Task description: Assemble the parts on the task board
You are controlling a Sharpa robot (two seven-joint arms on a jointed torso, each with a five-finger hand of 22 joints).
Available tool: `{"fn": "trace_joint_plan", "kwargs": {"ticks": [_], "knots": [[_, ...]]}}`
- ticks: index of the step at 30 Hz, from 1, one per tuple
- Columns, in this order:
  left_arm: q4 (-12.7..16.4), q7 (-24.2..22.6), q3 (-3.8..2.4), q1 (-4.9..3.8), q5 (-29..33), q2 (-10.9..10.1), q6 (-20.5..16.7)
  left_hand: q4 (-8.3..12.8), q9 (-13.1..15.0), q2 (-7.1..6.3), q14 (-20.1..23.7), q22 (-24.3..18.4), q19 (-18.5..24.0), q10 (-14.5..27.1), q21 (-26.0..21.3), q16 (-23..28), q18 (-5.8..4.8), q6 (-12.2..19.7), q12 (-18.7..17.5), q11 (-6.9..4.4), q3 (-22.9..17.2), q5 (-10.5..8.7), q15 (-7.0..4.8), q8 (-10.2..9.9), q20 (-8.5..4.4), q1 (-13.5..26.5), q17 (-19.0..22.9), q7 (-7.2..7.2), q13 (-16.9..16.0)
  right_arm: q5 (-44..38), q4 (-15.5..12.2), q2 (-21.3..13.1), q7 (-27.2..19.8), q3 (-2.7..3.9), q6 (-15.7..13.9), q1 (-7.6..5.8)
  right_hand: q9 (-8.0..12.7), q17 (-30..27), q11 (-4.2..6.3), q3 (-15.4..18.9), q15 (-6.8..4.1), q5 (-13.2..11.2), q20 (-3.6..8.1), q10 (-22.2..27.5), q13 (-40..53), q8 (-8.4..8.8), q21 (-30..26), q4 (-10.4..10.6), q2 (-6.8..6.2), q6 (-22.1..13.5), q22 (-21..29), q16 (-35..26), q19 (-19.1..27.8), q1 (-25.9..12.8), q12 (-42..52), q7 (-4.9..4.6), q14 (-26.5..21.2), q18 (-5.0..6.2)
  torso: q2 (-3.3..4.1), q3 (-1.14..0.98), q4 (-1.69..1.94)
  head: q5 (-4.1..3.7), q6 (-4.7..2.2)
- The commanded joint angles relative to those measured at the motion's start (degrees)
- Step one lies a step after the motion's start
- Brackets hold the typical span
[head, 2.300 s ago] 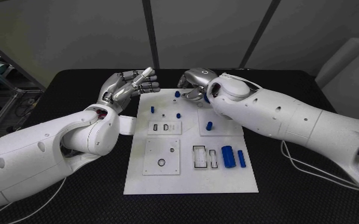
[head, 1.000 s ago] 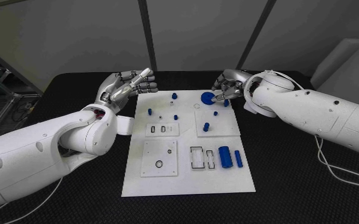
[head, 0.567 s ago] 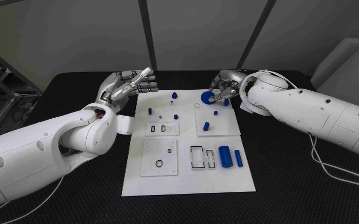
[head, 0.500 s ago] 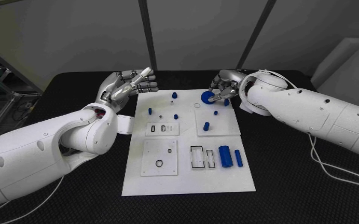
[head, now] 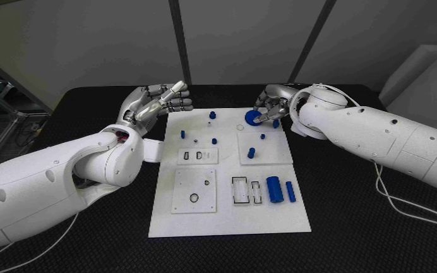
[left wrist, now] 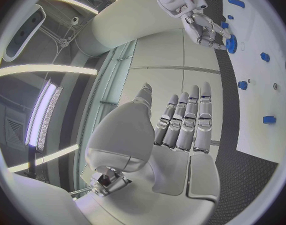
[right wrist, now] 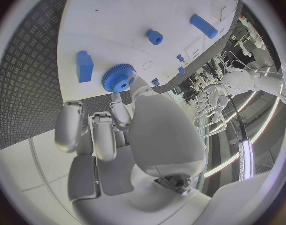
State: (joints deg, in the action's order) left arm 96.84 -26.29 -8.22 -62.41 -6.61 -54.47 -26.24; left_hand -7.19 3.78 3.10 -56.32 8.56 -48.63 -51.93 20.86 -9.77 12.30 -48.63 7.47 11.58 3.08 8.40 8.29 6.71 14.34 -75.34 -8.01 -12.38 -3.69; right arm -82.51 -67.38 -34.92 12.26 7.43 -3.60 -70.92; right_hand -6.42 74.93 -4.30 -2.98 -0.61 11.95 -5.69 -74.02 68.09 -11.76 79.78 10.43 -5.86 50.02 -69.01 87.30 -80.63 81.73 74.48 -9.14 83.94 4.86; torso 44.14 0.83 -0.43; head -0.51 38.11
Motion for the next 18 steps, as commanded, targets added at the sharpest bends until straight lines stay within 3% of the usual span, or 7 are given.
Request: {"fn": "trace_joint_plan", "kwargs": {"ticks": [1,13,18], "knots": [[0.0,-0.3,-0.06,-0.11,-0.4,0.1,0.8,0.3,0.0,-0.05,-0.1,-0.1,-0.1,0.4,-0.3,0.3,-1.9,0.3,-0.1,0.0,0.1,0.07,0.5,-0.2,0.36,-0.5,0.0,-1.97,0.0,-2.2,0.3,0.2,0.2,0.02,1.3,-0.04,0.0,10.3,0.02,0.0,0.41,0.4,-0.04,-0.2,0.1,-0.33,0.3,-0.5,0.07,-0.4,-0.1,0.4,-0.4,0.7,0.3,-0.12,5.1,-0.81,0.0,0.0,0.04,-0.06,0.07],[-0.2,0.0,-0.06,-0.1,-0.4,0.2,1.2,0.3,0.0,-0.01,0.0,-0.1,-0.1,0.4,-0.3,0.3,-1.9,0.3,-0.1,0.01,0.1,0.08,0.51,-0.3,0.36,-0.6,-0.1,-1.97,0.0,-4.5,1.0,1.1,-0.4,-0.03,1.5,0.0,0.0,10.4,-0.01,-0.2,0.45,0.5,-0.08,-0.1,0.3,-0.43,0.4,-0.8,0.34,-0.5,-0.3,0.5,-0.4,1.2,0.4,-0.16,5.1,-0.84,0.02,-0.02,0.02,-0.06,0.26],[-0.2,0.1,-0.06,-0.1,-0.4,0.2,1.2,0.3,0.0,-0.01,0.0,-0.1,-0.1,0.4,-0.3,0.3,-1.9,0.3,-0.1,0.01,0.1,0.08,0.51,-0.3,0.36,-0.6,-0.1,-1.97,0.0,-5.0,0.9,1.2,-0.6,-0.05,0.9,0.01,-0.4,10.5,0.19,-0.7,0.36,0.7,-0.07,-0.6,1.2,-1.66,0.7,-1.3,1.42,1.5,-0.7,0.5,-0.4,1.6,1.1,0.1,5.1,-0.88,0.0,-0.01,-0.02,-0.02,0.33]]}}
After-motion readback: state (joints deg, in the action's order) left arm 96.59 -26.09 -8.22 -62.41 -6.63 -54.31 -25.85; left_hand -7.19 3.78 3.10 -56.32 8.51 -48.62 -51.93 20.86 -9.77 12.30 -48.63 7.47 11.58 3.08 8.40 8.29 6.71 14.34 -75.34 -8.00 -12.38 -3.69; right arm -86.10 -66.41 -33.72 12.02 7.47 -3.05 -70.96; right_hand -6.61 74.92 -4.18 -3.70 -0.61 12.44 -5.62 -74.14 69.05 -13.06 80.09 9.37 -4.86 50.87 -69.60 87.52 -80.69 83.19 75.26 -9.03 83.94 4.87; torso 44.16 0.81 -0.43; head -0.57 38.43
